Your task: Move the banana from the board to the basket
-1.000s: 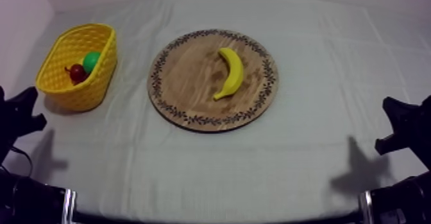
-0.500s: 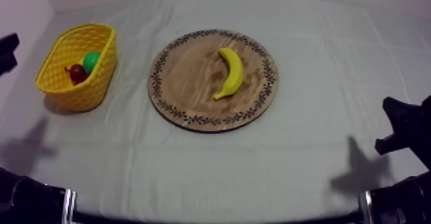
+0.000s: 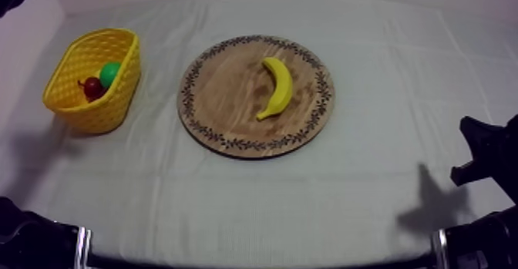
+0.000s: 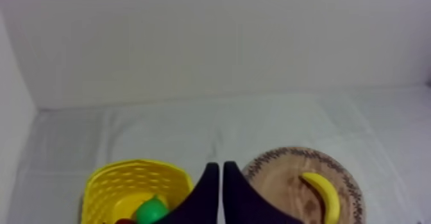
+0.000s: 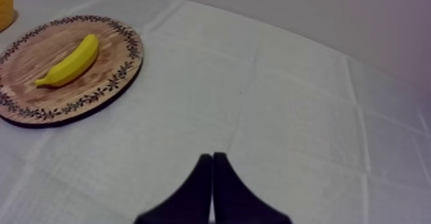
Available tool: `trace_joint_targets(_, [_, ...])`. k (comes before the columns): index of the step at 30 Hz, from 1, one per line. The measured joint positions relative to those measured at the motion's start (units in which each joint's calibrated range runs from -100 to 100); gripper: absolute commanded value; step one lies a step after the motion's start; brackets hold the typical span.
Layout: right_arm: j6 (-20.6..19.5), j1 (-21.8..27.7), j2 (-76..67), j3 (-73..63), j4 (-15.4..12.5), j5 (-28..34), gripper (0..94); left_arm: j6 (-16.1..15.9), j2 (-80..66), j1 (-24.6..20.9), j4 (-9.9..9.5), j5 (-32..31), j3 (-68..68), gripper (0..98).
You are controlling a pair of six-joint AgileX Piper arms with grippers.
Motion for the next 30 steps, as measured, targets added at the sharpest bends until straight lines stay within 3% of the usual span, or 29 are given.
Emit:
trace_joint_targets(5, [0.0,0.0,0.0,0.0,0.0,0.0,0.3,1.0,6.8,3.8,-0.16,6.1,-9.7,0.0])
trace_joint_targets(12, [0.0,0.0,0.0,0.0,0.0,0.0,0.3,3.8,16.8,9.2,-2.19,12.9,-24.9,0.0])
trace_joint_targets(18, [0.0,0.0,0.0,0.0,0.0,0.0,0.3,6.6,25.7,13.3,-2.86,17.7,-36.0,0.0])
trace_joint_targets(30, [0.0,0.0,0.0,0.0,0.0,0.0,0.3,13.2,42.8,18.2,-5.27,21.2,-49.1,0.0])
